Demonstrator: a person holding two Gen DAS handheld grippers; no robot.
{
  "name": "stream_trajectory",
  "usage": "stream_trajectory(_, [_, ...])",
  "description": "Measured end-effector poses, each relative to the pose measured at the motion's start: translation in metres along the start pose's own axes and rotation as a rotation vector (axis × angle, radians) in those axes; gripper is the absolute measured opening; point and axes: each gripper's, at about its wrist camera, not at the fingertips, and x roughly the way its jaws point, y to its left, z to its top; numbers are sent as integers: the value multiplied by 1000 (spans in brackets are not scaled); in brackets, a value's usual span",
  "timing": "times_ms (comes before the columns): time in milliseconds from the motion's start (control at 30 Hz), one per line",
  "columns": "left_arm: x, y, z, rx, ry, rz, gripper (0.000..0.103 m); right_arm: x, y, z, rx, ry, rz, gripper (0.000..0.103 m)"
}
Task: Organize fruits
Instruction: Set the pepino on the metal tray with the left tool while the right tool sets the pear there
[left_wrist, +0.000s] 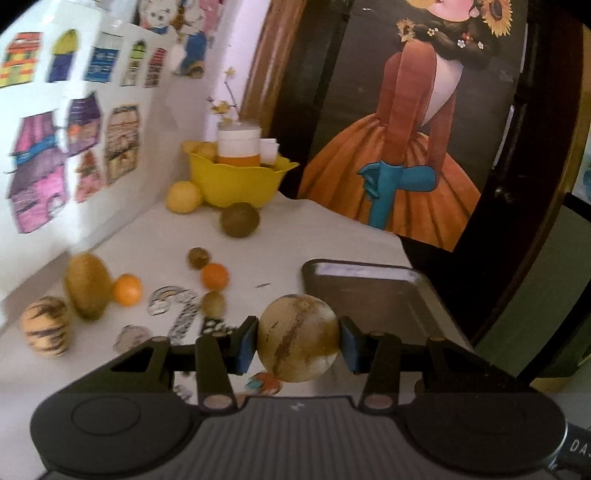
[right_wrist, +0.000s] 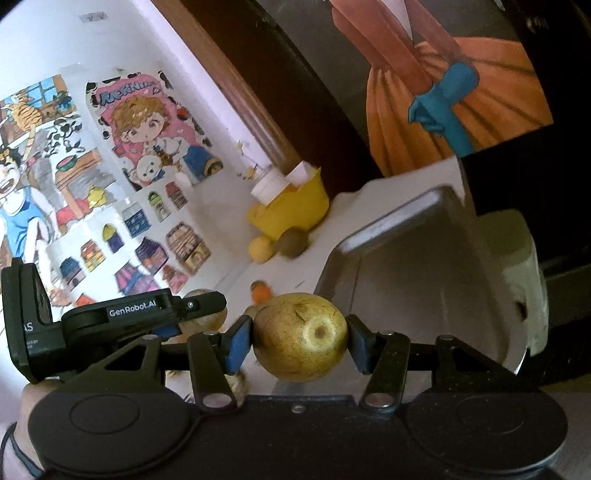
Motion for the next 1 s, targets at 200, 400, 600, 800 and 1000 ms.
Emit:
stream_trajectory(200, [33, -19, 6, -2, 10, -34, 50, 23, -27, 51, -117, 2, -35, 56])
stream_trajectory(400, [70, -34, 5, 8, 55, -44, 50, 64, -53, 94, -210, 25, -61, 56])
stream_trajectory(600, [98, -42, 1, 50, 102, -43, 50, 112, -67, 111, -241, 114, -52, 56])
stream_trajectory(800, [114, -49, 4, 95, 112, -32, 50, 150, -73, 120, -241, 198, -63, 56])
stream_trajectory(1000, [125, -51, 3, 96, 127, -38, 50, 174, -75, 124, -265, 236, -100, 56])
